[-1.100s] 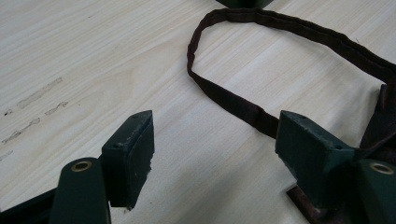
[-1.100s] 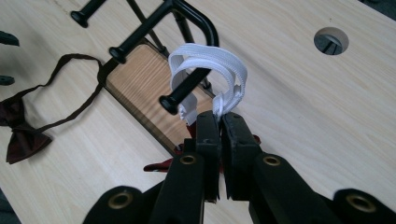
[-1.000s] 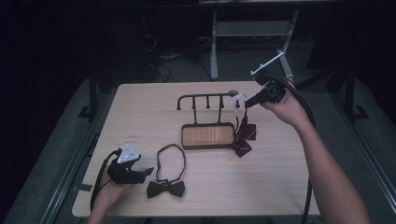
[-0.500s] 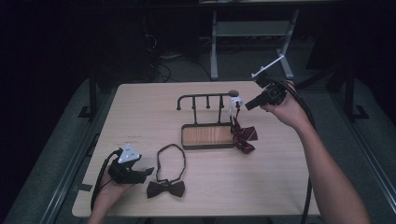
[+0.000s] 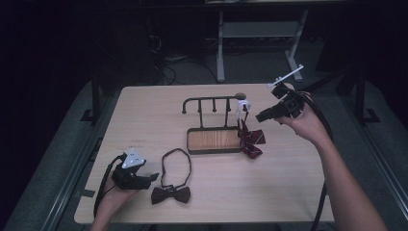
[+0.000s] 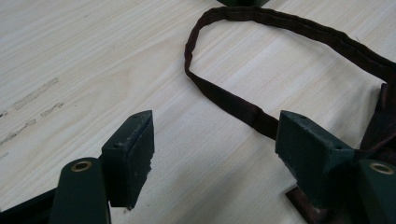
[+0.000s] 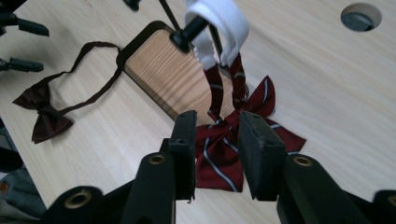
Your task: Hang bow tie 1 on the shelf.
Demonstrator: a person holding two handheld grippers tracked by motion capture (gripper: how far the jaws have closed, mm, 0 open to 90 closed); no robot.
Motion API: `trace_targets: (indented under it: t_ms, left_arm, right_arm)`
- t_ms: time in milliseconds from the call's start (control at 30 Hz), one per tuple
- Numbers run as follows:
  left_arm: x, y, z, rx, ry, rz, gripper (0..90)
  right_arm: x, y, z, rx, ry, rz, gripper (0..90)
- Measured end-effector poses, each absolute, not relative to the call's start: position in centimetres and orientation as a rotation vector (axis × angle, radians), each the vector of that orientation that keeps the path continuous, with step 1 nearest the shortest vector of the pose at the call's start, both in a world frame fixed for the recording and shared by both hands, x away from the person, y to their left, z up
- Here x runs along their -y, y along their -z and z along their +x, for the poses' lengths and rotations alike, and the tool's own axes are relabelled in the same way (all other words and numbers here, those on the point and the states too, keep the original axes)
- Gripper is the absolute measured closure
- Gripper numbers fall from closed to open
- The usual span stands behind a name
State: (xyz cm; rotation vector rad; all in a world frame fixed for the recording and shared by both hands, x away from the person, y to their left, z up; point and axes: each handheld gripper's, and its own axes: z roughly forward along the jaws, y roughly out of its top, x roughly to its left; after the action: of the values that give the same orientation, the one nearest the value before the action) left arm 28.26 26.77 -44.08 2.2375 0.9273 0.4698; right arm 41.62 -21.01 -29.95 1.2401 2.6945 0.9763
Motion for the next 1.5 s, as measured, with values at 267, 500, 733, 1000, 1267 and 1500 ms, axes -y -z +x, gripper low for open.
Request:
trace_targets:
  t_ms: [267, 500, 733, 1000, 1267, 1500]
  left_arm:
    - [-26.8, 44.0, 28.2, -0.932, -0.469, 2.235, 28.7]
    - [-26.7, 44.0, 28.2, -0.926, -0.472, 2.238, 28.7]
    - [-26.6, 44.0, 28.2, -0.928, -0.469, 2.235, 28.8]
    - [-26.6, 44.0, 28.2, -0.923, -0.470, 2.242, 28.8]
    - [-26.5, 44.0, 28.2, -0.925, -0.469, 2.237, 28.7]
    - [-26.5, 44.0, 28.1, -0.930, -0.473, 2.229, 28.8]
  right_arm:
    - [21.6, 31.2, 40.7, -2.695, -0.997, 1.251, 61.3]
    - [22.0, 32.1, 40.1, -2.696, -1.010, 1.257, 58.2]
    - [22.4, 33.3, 39.3, -2.699, -1.012, 1.266, 55.4]
    - [22.7, 34.5, 38.7, -2.707, -1.016, 1.285, 54.0]
    - [22.9, 35.1, 38.2, -2.712, -1.001, 1.289, 52.7]
    - [23.2, 36.1, 37.3, -2.707, -0.995, 1.289, 50.3]
